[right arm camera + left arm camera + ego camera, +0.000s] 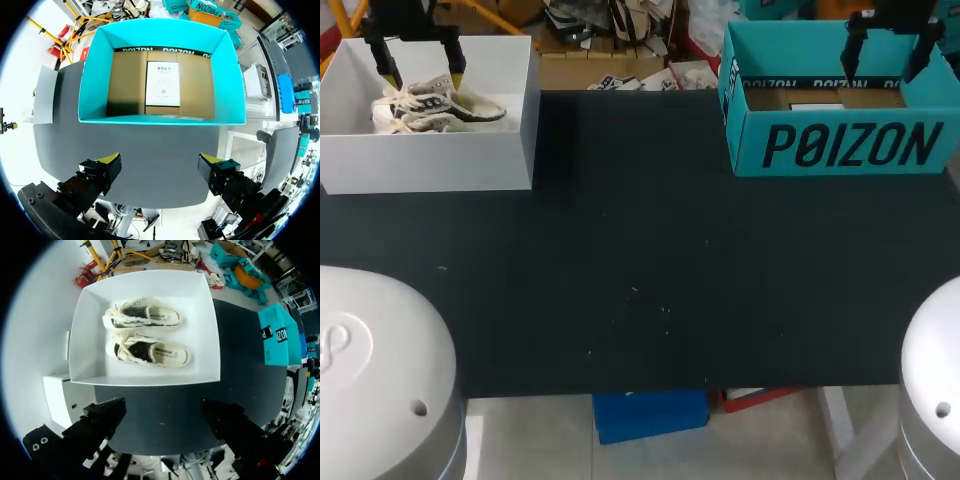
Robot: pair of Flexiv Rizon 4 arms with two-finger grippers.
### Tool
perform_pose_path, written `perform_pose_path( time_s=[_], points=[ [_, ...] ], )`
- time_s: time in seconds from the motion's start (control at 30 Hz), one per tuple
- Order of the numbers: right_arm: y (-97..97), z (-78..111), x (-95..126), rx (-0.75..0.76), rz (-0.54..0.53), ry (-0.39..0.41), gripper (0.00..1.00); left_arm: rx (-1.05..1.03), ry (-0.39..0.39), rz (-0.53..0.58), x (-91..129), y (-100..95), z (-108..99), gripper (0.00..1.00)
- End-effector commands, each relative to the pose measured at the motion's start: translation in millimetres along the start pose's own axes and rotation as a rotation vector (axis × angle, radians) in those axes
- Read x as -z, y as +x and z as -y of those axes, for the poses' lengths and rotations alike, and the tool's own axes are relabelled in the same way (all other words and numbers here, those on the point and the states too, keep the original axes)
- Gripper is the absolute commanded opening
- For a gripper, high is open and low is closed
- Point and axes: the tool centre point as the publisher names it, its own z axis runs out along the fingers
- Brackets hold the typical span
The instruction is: Take the shoe out of the shoebox, open the shoe tongue, remove and reinsert the insole, then place the shoe into the shoebox
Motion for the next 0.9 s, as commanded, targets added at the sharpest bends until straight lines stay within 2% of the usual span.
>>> perform_pose_path(
  time_s=[0.03,0.8,0.9],
  points=[
    [0.0,0.0,0.0,0.000,0.000,0.000,1.00,0.000,0.000,0.000,0.0,0.0,0.0,1.00],
    [0.0,0.0,0.0,0.000,0.000,0.000,1.00,0.000,0.000,0.000,0.0,0.0,0.0,1.00],
    [0.0,0.0,0.0,0.000,0.000,0.000,1.00,-0.220,0.066,0.049,1.7,-8.5,0.9,1.00]
  ],
)
